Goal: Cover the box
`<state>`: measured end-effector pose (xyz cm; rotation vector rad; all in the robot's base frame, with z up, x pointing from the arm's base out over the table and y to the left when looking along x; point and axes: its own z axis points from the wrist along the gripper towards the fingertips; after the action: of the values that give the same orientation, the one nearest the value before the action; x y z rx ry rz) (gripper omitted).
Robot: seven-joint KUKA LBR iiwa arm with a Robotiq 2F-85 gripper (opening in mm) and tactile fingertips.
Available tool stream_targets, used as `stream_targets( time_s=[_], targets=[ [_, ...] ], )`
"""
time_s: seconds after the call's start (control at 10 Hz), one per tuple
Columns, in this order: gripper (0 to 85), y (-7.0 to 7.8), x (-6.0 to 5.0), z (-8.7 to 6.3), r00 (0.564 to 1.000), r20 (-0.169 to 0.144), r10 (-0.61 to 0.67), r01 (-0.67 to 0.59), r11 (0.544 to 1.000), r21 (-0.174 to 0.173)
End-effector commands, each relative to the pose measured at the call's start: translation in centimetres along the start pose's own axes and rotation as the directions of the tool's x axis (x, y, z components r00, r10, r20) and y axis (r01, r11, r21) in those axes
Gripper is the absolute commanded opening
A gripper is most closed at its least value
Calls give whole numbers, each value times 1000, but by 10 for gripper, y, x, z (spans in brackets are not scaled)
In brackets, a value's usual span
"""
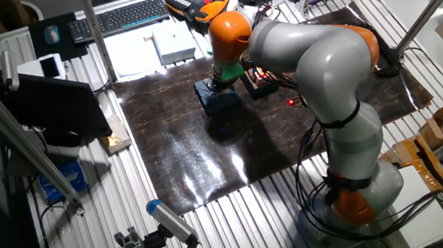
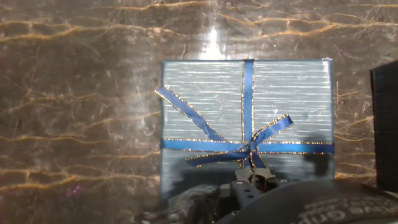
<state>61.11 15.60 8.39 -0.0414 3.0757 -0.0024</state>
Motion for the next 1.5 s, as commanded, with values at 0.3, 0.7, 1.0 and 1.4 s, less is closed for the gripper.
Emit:
stream_targets(
  time_s=[0.3,0.7,1.0,1.4],
  targets=[
    [573,1,-3,2,999,35,35,-35,999,9],
    [647,4,-7,9,997,45,58,-58,998,7],
    [647,3,-10,20,997,53,58,-58,998,3],
    [637,3,-12,25,997,53,64,-63,998,-8]
  ],
)
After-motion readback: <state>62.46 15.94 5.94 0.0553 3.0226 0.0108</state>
